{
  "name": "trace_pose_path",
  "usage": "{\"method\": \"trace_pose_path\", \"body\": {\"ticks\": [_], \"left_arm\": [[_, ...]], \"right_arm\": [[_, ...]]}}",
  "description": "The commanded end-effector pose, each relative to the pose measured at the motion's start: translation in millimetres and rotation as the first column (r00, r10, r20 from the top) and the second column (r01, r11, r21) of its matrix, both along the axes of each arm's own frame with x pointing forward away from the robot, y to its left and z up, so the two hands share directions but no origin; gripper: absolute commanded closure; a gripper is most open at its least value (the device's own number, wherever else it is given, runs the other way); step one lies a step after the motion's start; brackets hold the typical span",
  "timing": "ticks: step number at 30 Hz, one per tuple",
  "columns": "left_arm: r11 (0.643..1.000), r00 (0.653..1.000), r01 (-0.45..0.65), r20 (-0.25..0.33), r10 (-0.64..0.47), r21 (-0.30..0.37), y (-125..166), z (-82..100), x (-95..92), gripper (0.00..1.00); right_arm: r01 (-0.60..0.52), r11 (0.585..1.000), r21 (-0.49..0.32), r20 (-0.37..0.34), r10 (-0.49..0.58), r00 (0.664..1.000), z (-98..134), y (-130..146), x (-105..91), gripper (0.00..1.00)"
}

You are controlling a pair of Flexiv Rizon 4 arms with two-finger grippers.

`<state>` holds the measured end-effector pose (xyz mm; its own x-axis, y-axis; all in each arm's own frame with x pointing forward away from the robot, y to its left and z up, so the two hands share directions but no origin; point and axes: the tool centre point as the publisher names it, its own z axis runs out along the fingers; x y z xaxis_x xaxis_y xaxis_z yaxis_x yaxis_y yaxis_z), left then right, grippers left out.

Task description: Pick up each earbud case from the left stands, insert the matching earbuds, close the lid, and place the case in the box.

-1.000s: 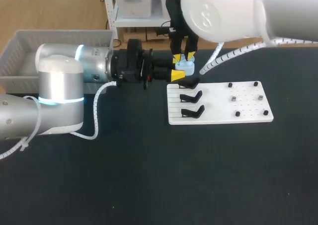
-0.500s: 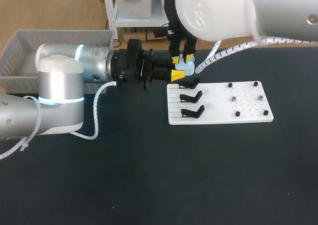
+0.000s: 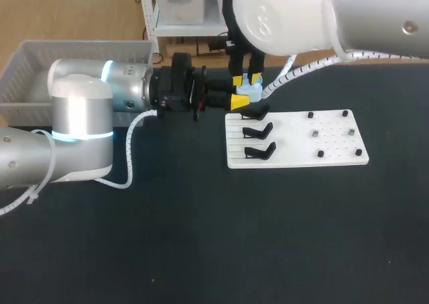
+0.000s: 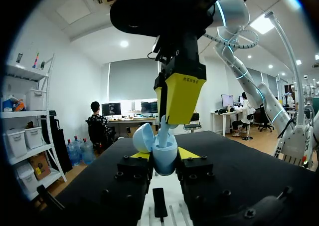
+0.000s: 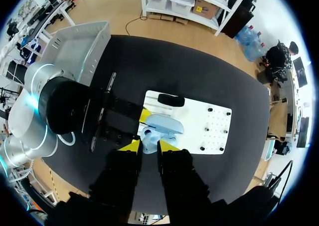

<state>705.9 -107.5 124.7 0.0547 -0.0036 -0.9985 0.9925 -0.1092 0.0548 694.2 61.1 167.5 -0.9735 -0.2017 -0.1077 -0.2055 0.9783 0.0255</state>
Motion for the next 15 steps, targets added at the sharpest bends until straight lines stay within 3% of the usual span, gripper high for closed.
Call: {"method": "trace_pose_path", "body": {"ticks": [1,13,14,15], "left_arm": [[1.0,1.0,-0.006,0.004,0.006,-0.003,0.0,-0.7,-1.8,1.0],[1.0,1.0,-0.006,0.004,0.006,-0.003,0.0,-0.7,-1.8,1.0],[1.0,1.0,-0.006,0.004,0.006,-0.003,0.0,-0.7,-1.8,1.0],[1.0,1.0,-0.006,0.004,0.006,-0.003,0.0,-0.7,-1.8,1.0]], "right_arm": [[0.001,1.0,0.001,0.0,-0.001,1.0,-0.9,0.1,1.0,1.0],[0.006,1.0,-0.016,-0.01,-0.006,1.0,-7.1,0.9,5.0,1.0],[0.009,1.0,-0.016,-0.011,-0.009,1.0,-7.1,0.8,5.0,0.78],[0.012,1.0,-0.016,-0.011,-0.013,1.0,-6.9,0.6,5.0,0.49]]}}
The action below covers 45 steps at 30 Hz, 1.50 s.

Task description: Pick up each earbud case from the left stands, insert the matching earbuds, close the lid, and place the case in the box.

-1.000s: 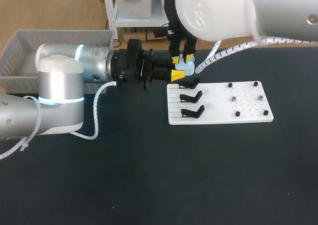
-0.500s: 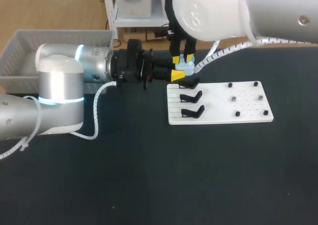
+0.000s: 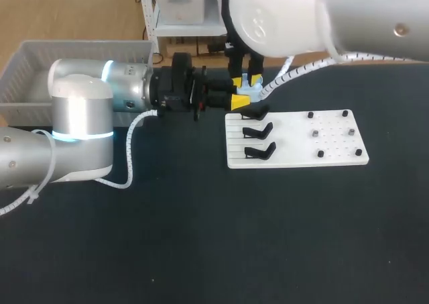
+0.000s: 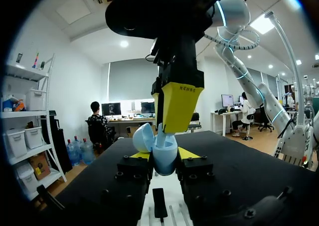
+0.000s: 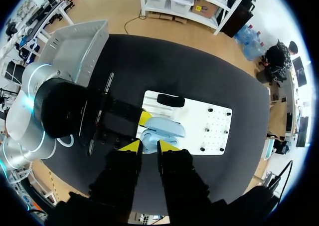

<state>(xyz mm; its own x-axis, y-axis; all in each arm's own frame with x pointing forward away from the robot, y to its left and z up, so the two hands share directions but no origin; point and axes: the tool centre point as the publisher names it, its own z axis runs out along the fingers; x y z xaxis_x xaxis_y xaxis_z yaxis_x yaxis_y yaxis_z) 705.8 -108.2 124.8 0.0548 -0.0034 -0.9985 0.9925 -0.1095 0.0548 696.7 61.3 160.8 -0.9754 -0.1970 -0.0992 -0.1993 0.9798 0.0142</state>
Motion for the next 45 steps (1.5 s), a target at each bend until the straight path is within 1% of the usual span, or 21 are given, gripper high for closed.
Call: {"method": "trace_pose_path", "body": {"ticks": [1,2,5,8,10,12,13,15,16,20,24,29,34,45], "left_arm": [[1.0,1.0,-0.006,0.003,0.006,-0.003,0.7,-0.8,-1.7,1.0],[1.0,1.0,-0.006,0.003,0.006,-0.003,0.7,-0.8,-1.7,1.0],[1.0,1.0,-0.006,0.003,0.006,-0.003,0.7,-0.8,-1.7,1.0],[1.0,1.0,-0.006,0.003,0.006,-0.003,0.7,-0.8,-1.7,1.0],[1.0,1.0,-0.006,0.003,0.006,-0.003,0.7,-0.8,-1.7,1.0],[1.0,1.0,-0.006,0.003,0.006,-0.003,0.7,-0.8,-1.7,1.0],[1.0,1.0,-0.006,0.003,0.006,-0.003,0.7,-0.8,-1.7,1.0],[1.0,1.0,-0.006,0.003,0.006,-0.003,0.7,-0.8,-1.7,1.0],[1.0,1.0,-0.006,0.003,0.006,-0.003,0.7,-0.8,-1.7,1.0],[1.0,1.0,-0.006,0.003,0.006,-0.003,0.7,-0.8,-1.7,1.0],[1.0,1.0,-0.006,0.003,0.006,-0.003,0.7,-0.8,-1.7,1.0],[1.0,1.0,-0.006,0.003,0.006,-0.003,0.7,-0.8,-1.7,1.0],[1.0,1.0,-0.006,0.003,0.006,-0.003,0.7,-0.8,-1.7,1.0],[1.0,1.0,-0.006,0.003,0.006,-0.003,0.7,-0.8,-1.7,1.0]], "right_arm": [[0.008,1.0,-0.002,-0.004,-0.008,1.0,1.1,-0.5,2.4,0.05],[0.011,1.0,-0.001,-0.002,-0.011,1.0,3.2,-1.6,1.6,0.0],[0.02,1.0,0.019,0.007,-0.02,1.0,12.9,-5.5,-1.3,0.0],[0.048,0.996,0.07,-0.001,-0.048,0.999,25.8,-10.3,-1.1,0.0],[0.093,0.991,0.097,0.012,-0.095,0.995,32.4,-12.7,5.1,0.0],[0.164,0.981,0.1,0.062,-0.171,0.983,34.0,-16.2,16.3,0.0],[0.213,0.971,0.105,0.082,-0.222,0.972,33.3,-18.3,23.9,0.0],[0.307,0.944,0.117,0.093,-0.318,0.943,30.3,-23.5,39.3,0.0],[0.337,0.934,0.115,0.098,-0.349,0.932,27.8,-26.3,45.5,0.0],[0.414,0.906,0.087,0.096,-0.421,0.902,11.6,-37.7,63.4,0.0],[0.444,0.894,0.055,0.087,-0.448,0.89,-2.7,-47.6,69.2,0.0],[0.453,0.891,0.022,0.07,-0.454,0.889,-11.7,-55.2,63.1,0.0],[0.452,0.892,-0.009,0.058,-0.451,0.891,-14.3,-60.6,48.6,0.0],[0.442,0.897,-0.03,0.02,-0.441,0.897,-8.8,-64.3,14.7,0.0]]}}
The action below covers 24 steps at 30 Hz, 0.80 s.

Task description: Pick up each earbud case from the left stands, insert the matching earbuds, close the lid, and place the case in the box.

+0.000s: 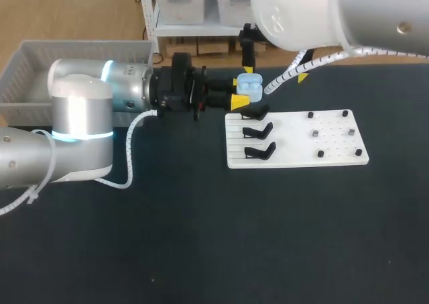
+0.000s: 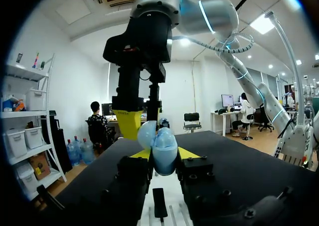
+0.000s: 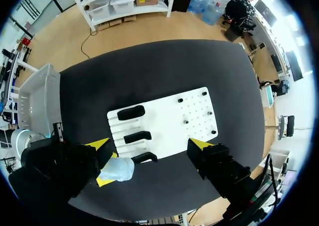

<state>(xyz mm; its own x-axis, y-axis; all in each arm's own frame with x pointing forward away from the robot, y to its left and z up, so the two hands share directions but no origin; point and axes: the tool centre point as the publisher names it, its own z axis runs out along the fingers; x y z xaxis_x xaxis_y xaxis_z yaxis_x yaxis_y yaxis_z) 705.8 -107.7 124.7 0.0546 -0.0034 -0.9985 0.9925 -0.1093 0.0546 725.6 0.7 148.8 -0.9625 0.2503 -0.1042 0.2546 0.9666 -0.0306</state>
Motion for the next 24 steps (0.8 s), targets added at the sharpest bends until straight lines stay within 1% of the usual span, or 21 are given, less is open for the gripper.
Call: {"method": "trace_pose_path", "body": {"ticks": [1,3,5,7,8,11,13,14,15,17,21,23,24], "left_arm": [[1.0,1.0,-0.006,0.004,0.006,-0.003,0.2,-0.8,-1.7,1.0],[1.0,1.0,-0.006,0.004,0.006,-0.003,0.2,-0.8,-1.7,1.0],[1.0,1.0,-0.006,0.004,0.006,-0.003,0.2,-0.8,-1.7,1.0],[1.0,1.0,-0.006,0.004,0.006,-0.003,0.2,-0.8,-1.7,1.0],[1.0,1.0,-0.006,0.004,0.006,-0.003,0.2,-0.8,-1.7,1.0],[1.0,1.0,-0.006,0.004,0.006,-0.003,0.2,-0.8,-1.7,1.0],[1.0,1.0,-0.006,0.004,0.006,-0.003,0.2,-0.8,-1.7,1.0],[1.0,1.0,-0.013,0.008,0.013,-0.001,3.5,3.2,-2.6,1.0],[1.0,1.0,-0.023,0.015,0.023,-0.004,7.3,7.8,-3.7,1.0],[0.999,0.999,-0.039,0.023,0.039,-0.009,15.0,15.6,-6.8,1.0],[0.995,0.995,-0.101,0.025,0.102,-0.022,35.5,34.8,-11.7,1.0],[0.99,0.99,-0.138,0.036,0.139,-0.029,49.4,47.6,-12.0,1.0],[0.987,0.986,-0.158,0.051,0.159,-0.024,58.6,55.9,-11.4,1.0]], "right_arm": [[-0.001,1.0,0.01,0.005,0.001,1.0,3.4,-3.5,-16.1,0.0],[-0.002,1.0,0.009,-0.006,0.002,1.0,2.7,-3.2,-19.1,0.0],[-0.001,1.0,0.009,0.008,0.001,1.0,2.6,-3.1,-20.6,0.0],[0.007,1.0,0.024,0.074,-0.009,0.997,7.3,-5.0,-20.0,0.0],[0.013,0.999,0.044,0.102,-0.018,0.995,12.5,-6.5,-18.9,0.0],[0.024,0.994,0.111,0.218,-0.048,0.975,34.2,-14.6,-15.4,0.0],[-0.014,0.986,0.164,0.274,-0.032,0.961,50.5,-19.4,-20.0,0.0],[-0.029,0.986,0.165,0.304,-0.023,0.953,56.7,-21.8,-23.0,0.0],[-0.042,0.982,0.187,0.318,-0.02,0.948,62.6,-24.6,-26.4,0.0],[-0.037,0.971,0.237,0.328,-0.044,0.944,71.1,-29.6,-33.1,0.0],[-0.037,0.971,0.237,0.328,-0.044,0.944,71.1,-29.6,-33.1,0.0],[-0.037,0.971,0.237,0.328,-0.044,0.944,71.1,-29.6,-33.1,0.0],[-0.037,0.971,0.237,0.328,-0.044,0.944,71.1,-29.6,-33.1,0.0]]}}
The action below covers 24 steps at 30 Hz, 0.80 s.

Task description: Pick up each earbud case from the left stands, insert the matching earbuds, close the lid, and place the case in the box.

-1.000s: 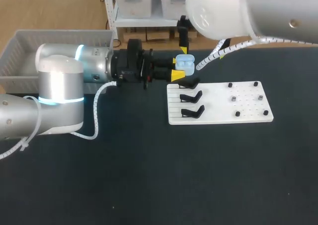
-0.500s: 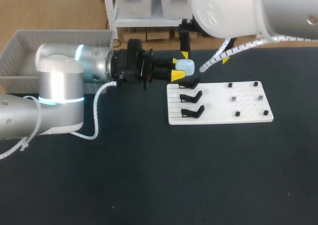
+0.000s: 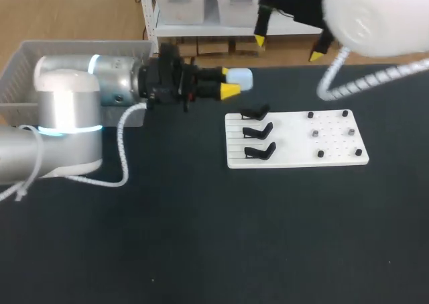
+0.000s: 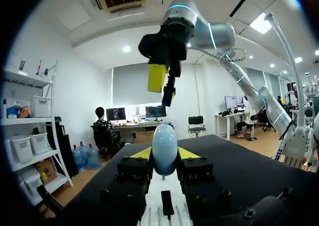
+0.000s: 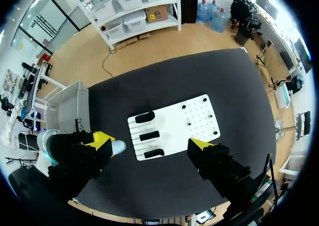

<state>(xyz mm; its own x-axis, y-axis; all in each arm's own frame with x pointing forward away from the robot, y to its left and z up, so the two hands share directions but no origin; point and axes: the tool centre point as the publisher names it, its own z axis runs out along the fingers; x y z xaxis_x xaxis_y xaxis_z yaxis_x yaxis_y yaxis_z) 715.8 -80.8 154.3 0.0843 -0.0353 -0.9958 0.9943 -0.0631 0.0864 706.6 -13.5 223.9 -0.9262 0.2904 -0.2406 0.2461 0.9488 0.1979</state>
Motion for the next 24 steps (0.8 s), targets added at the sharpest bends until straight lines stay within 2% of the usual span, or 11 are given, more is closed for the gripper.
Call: {"method": "trace_pose_path", "body": {"ticks": [1,4,7,10,12,14,16,22,24], "left_arm": [[0.99,0.99,-0.137,0.037,0.137,0.017,40.9,33.7,-20.4,1.0],[0.976,0.974,-0.212,0.087,0.208,0.043,76.9,53.4,-12.6,1.0],[0.946,0.947,-0.314,0.103,0.305,0.084,119.9,57.0,2.4,1.0],[0.895,0.91,-0.412,0.133,0.393,0.174,153.1,50.1,17.7,1.0],[0.86,0.891,-0.453,0.163,0.425,0.234,179.2,44.6,34.8,1.0],[0.844,0.872,-0.489,0.127,0.472,0.219,199.5,36.0,50.5,1.0],[0.812,0.85,-0.525,0.124,0.511,0.256,219.3,27.5,64.1,1.0],[0.758,0.821,-0.561,0.106,0.561,0.333,276.2,7.5,98.9,1.0],[0.753,0.815,-0.568,0.096,0.572,0.333,293.0,2.3,108.8,1.0]], "right_arm": [[-0.001,0.998,0.057,0.141,-0.007,0.99,-3.9,-15.4,-14.0,0.0],[-0.001,0.998,0.057,0.141,-0.007,0.99,-3.9,-15.4,-14.0,0.0],[-0.001,0.998,0.057,0.141,-0.007,0.99,-3.9,-15.4,-14.0,0.0],[-0.001,0.998,0.057,0.141,-0.007,0.99,-3.9,-15.4,-14.0,0.0],[-0.001,0.998,0.057,0.141,-0.007,0.99,-3.9,-15.4,-14.0,0.0],[-0.001,0.998,0.057,0.141,-0.007,0.99,-3.9,-15.4,-14.0,0.0],[-0.001,0.998,0.057,0.141,-0.007,0.99,-3.9,-15.4,-14.0,0.0],[-0.001,0.998,0.057,0.141,-0.007,0.99,-3.9,-15.4,-14.0,0.0],[-0.001,0.998,0.057,0.141,-0.007,0.99,-3.9,-15.4,-14.0,0.0]]}}
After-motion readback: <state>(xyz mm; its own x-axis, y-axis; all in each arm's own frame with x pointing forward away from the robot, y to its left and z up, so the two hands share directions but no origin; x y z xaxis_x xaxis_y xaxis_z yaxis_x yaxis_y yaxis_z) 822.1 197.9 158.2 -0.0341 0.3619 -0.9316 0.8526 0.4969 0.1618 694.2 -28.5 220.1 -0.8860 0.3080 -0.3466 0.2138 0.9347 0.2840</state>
